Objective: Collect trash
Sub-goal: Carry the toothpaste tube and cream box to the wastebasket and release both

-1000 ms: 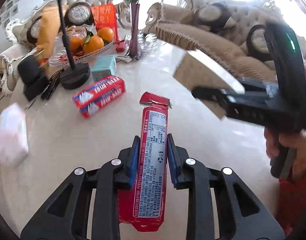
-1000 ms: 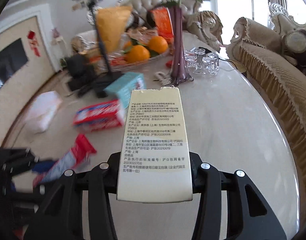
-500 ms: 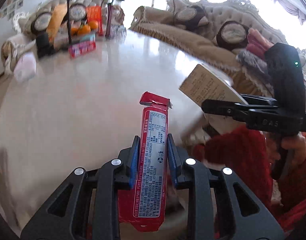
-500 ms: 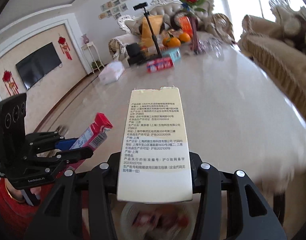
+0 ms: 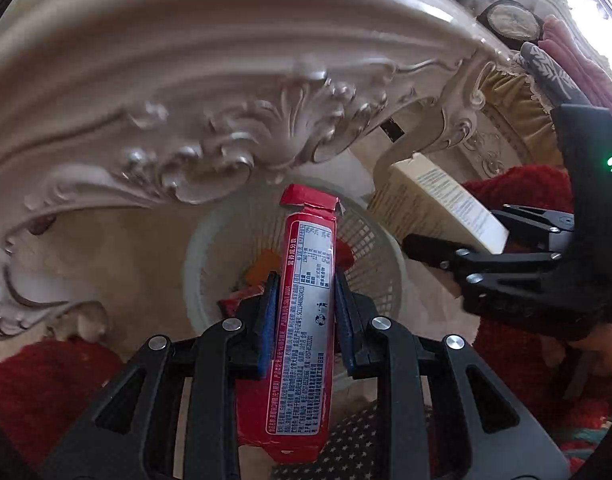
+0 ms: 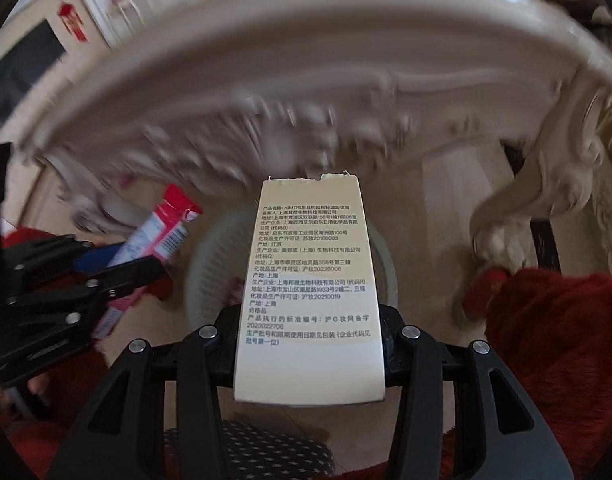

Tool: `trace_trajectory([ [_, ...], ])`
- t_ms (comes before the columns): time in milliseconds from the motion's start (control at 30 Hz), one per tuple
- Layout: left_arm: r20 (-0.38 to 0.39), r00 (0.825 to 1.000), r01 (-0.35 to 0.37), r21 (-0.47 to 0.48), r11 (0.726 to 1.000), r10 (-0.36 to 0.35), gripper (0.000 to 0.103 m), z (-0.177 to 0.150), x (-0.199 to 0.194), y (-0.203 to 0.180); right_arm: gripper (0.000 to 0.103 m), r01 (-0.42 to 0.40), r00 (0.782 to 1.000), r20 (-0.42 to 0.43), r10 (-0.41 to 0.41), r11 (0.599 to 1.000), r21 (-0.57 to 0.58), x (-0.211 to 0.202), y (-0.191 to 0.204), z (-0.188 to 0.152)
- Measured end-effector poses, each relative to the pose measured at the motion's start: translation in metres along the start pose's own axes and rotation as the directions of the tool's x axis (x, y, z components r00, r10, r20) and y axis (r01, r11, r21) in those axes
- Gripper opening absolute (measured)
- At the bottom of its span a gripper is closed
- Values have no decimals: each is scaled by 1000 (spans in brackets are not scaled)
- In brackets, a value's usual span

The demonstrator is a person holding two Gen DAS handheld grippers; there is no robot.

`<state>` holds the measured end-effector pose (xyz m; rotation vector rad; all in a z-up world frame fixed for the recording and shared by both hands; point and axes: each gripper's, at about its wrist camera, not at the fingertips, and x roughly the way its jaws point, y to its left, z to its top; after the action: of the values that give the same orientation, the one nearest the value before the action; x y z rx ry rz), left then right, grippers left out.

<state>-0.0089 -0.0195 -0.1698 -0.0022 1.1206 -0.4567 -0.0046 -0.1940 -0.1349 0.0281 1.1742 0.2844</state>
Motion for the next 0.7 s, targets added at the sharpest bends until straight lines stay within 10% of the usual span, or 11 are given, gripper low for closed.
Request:
trace_trajectory([
  [133,-41,997,-66,-7,998,65,77,1,15,2,48,35,998,-48,-37,999,-38,29,0,-2],
  [233,-20,998,-54,-24,998,53,77,1,9,3,71,55,997,-55,-57,998,-40,34,-2,-4],
  [700,49,996,-79,22,997,78,77,12,-41,-15,71,68,998,19,-68,997,-20,-10,-1,-22],
])
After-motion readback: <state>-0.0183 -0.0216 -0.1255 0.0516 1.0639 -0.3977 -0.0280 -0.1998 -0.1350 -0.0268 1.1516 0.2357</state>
